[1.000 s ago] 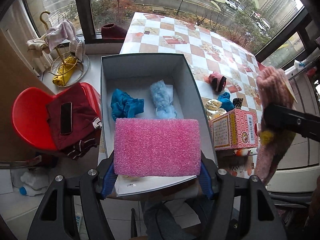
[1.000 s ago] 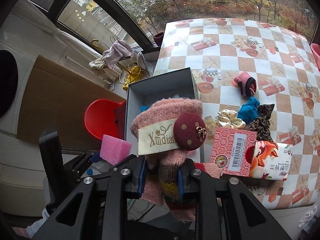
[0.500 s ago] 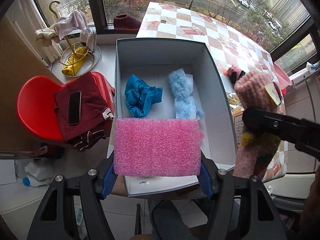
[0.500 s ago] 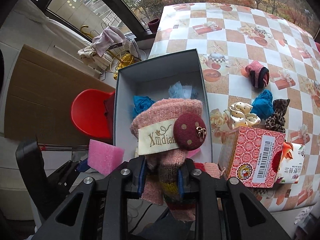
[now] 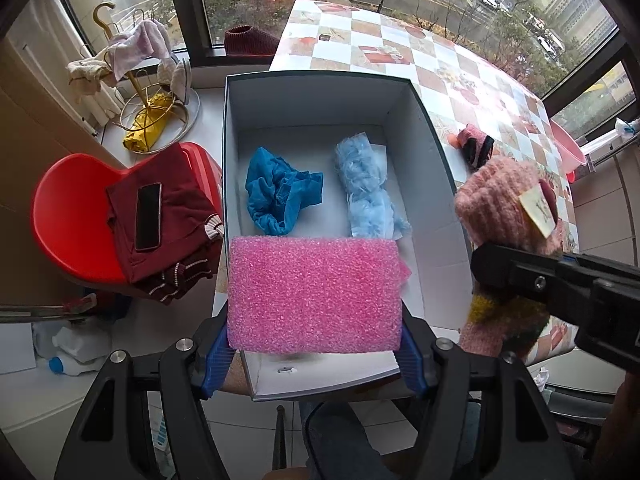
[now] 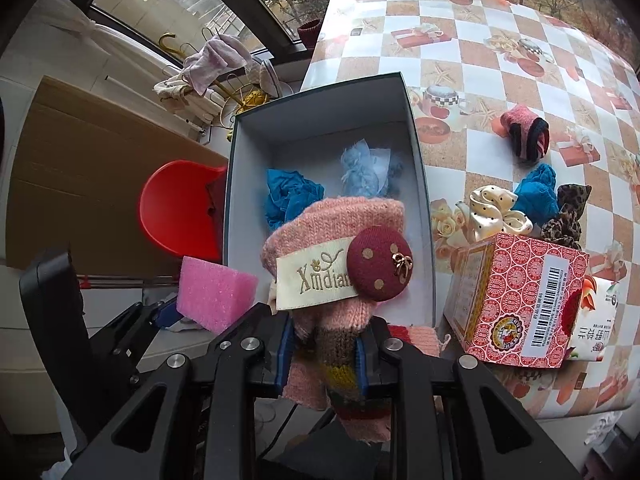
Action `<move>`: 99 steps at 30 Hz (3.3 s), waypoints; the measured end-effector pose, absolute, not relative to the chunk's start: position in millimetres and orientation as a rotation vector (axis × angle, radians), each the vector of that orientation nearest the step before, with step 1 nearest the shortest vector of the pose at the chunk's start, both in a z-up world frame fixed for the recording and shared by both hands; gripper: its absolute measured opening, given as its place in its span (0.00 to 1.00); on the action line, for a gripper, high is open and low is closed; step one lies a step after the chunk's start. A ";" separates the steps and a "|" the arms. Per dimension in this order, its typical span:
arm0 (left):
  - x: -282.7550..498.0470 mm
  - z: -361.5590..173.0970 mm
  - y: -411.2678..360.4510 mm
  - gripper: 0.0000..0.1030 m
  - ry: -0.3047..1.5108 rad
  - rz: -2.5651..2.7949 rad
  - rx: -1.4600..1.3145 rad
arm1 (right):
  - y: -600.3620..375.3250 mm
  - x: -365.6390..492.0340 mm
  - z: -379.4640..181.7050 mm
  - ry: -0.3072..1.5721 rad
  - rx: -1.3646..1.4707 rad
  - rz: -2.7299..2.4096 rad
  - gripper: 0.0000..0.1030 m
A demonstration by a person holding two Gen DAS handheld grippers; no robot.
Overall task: Organize soft objects
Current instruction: 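Hold the pink sponge and striped glove above the white box with both tools, then open both tools to drop the sponge and glove into the box, then move both tools away from the box toward the remaining soft items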
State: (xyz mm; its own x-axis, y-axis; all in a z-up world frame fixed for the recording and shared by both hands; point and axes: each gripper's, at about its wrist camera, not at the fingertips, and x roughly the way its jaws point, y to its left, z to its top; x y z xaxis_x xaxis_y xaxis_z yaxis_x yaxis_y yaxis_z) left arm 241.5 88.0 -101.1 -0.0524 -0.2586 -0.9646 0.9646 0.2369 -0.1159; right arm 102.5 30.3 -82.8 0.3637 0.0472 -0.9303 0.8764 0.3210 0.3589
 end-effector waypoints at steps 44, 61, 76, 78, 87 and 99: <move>264.8 -112.3 1.1 0.70 1.095 -1.155 0.850 | -49.2 147.0 -94.3 1.079 1.086 -0.741 0.25; 269.2 -134.2 -24.7 0.70 1.132 -1.138 0.870 | -84.1 163.3 -128.2 1.121 1.126 -0.736 0.25; 280.0 -130.7 -16.8 1.00 1.189 -1.098 0.794 | -89.6 149.0 -117.7 1.134 1.086 -0.800 0.99; 278.9 -129.3 -15.8 1.00 1.189 -1.103 0.789 | -90.3 143.6 -112.7 1.106 1.097 -0.801 0.99; 265.2 -116.3 -11.9 1.00 1.184 -1.137 0.798 | -87.1 130.9 -91.3 1.053 1.143 -0.786 0.99; 242.2 -97.5 -1.9 1.00 1.159 -1.170 0.812 | -75.6 99.0 -64.3 0.986 1.166 -0.817 0.99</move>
